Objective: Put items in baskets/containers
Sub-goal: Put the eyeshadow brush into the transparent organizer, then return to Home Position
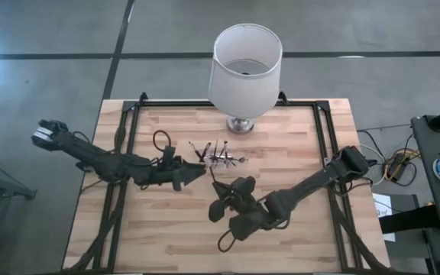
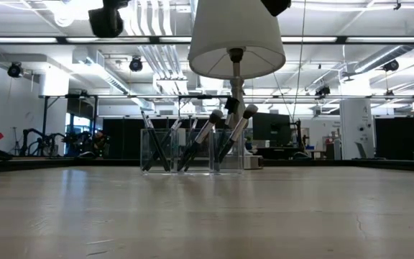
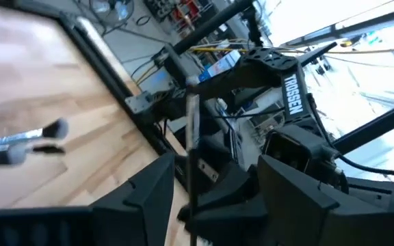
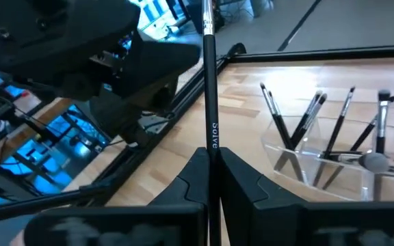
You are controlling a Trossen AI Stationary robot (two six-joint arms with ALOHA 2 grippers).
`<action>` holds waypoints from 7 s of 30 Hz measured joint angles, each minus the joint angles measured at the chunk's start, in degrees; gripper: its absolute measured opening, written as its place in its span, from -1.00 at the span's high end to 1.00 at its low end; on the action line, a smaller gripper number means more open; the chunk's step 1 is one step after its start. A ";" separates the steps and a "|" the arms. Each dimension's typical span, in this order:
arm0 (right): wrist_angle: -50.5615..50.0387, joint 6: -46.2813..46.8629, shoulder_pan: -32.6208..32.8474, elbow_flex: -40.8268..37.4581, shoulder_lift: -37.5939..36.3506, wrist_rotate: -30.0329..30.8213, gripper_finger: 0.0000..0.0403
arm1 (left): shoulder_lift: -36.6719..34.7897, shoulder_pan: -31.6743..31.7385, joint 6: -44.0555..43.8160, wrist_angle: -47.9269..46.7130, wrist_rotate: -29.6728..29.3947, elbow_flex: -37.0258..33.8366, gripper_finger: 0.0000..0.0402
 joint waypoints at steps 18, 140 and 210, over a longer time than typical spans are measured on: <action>3.64 -2.08 -0.21 -0.02 0.00 -0.55 0.94 | 3.95 2.57 3.84 -1.40 5.17 3.13 0.11; 7.80 -15.36 -7.20 -0.07 -4.68 -14.25 0.93 | 2.89 5.39 30.03 -9.75 14.92 3.08 0.91; 7.16 -13.58 -20.19 -10.61 4.45 -3.81 0.50 | -39.06 -6.57 20.36 -52.39 5.66 -4.46 -0.27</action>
